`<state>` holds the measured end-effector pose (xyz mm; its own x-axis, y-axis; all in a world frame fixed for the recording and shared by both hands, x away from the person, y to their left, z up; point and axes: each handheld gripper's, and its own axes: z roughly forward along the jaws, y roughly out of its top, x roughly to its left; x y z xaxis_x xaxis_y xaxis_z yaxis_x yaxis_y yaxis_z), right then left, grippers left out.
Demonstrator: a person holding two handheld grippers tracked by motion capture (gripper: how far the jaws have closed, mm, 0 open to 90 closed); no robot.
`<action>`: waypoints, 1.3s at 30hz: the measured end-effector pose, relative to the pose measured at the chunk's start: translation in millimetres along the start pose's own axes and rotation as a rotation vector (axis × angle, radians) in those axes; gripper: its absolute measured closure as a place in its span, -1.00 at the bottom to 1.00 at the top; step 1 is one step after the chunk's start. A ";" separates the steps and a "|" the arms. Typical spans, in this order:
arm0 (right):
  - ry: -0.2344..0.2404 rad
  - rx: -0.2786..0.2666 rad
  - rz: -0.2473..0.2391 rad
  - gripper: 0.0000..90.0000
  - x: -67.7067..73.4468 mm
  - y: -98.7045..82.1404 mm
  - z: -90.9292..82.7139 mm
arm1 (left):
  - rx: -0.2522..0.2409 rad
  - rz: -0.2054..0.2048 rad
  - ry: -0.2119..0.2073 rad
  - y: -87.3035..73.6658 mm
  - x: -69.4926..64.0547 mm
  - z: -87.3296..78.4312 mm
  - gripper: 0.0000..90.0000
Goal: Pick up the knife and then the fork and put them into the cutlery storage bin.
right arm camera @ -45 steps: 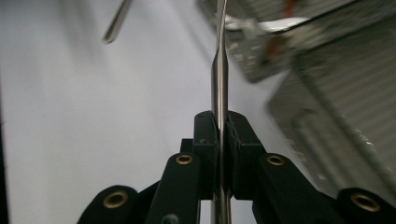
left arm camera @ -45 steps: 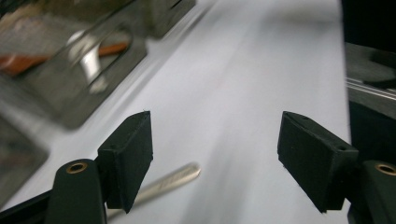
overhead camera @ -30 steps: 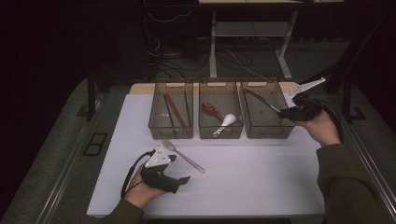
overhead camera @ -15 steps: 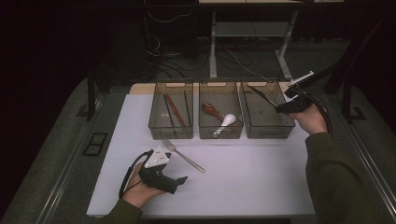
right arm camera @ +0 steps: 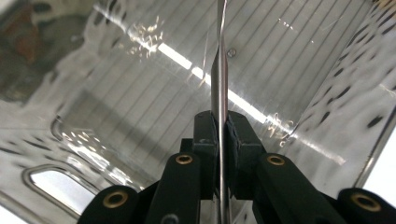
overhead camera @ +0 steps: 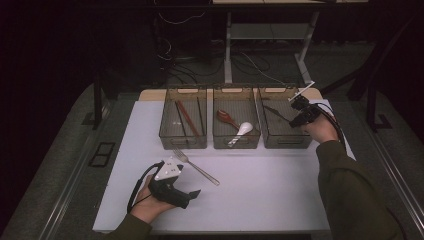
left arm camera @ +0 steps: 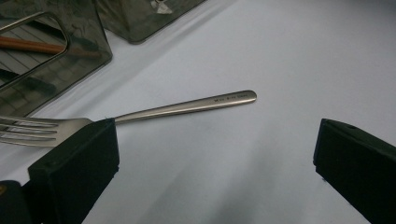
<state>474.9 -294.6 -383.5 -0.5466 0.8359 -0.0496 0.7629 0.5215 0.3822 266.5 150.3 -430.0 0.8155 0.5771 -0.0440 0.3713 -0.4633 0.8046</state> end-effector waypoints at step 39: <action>0.217 -0.490 -0.058 -0.46 33.7 -83.3 -62.4 | 0.033 -0.009 -0.022 -0.2 1.9 1.1 -0.67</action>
<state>371.4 -320.5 -359.5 -0.6811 0.7268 0.0885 0.5073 0.3813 0.7729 268.5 150.7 -430.9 0.8213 0.5669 -0.0641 0.3927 -0.4804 0.7842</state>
